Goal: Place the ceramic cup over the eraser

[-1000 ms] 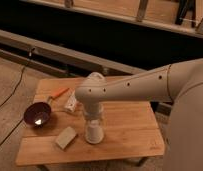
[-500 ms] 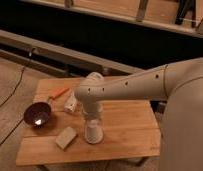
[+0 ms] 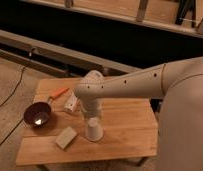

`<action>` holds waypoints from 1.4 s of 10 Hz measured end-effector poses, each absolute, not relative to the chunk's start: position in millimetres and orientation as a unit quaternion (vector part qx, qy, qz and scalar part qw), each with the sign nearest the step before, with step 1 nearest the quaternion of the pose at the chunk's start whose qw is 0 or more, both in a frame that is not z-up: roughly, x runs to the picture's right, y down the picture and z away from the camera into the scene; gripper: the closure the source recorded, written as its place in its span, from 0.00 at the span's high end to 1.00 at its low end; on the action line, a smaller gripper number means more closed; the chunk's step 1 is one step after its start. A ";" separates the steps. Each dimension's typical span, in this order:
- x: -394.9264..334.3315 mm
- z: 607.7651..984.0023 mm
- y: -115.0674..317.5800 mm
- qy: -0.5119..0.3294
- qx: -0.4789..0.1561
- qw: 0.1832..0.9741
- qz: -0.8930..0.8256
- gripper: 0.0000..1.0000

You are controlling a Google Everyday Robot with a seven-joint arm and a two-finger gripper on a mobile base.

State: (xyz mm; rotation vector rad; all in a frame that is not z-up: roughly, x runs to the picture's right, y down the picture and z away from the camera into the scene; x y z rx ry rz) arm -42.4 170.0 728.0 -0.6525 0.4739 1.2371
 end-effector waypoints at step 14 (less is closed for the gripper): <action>7.8 716.7 100.8 0.192 -0.228 0.705 0.644 0.66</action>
